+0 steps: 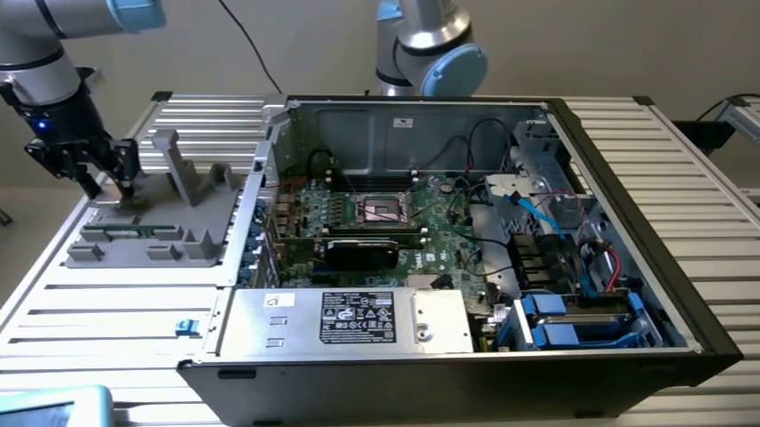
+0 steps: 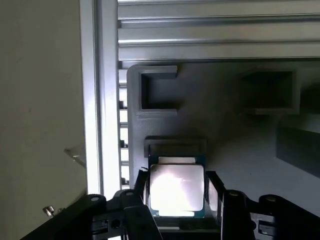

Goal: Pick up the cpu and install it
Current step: 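Pick up the cpu and move it towards the insertion slot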

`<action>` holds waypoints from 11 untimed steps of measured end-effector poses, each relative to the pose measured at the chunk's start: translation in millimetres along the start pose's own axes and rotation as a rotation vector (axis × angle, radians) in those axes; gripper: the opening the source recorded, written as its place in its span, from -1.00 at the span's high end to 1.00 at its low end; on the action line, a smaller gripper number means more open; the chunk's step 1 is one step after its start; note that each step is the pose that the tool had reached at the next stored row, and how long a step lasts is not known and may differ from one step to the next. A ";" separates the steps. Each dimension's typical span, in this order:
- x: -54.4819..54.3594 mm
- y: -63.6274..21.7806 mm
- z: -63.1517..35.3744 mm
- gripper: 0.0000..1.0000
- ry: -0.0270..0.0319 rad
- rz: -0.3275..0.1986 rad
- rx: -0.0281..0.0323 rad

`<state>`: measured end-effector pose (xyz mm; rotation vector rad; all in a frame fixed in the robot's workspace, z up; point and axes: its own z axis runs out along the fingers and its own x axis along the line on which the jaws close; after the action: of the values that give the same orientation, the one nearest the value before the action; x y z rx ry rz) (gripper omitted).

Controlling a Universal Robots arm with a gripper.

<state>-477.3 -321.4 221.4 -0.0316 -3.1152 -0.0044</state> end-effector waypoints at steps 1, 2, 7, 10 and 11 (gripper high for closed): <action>0.0 0.0 -4.5 -0.11 0.0005 0.000 0.0001; 0.0 0.0 -9.0 -0.11 0.0008 0.000 0.0001; 0.0 0.1 -32.1 -0.11 0.0015 0.000 0.0001; 0.1 0.1 -45.7 -0.11 0.0014 0.000 0.0001; 0.2 0.1 -50.2 -0.11 0.0014 0.000 0.0000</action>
<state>-476.1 -321.4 271.6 -0.0316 -3.1138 -0.0043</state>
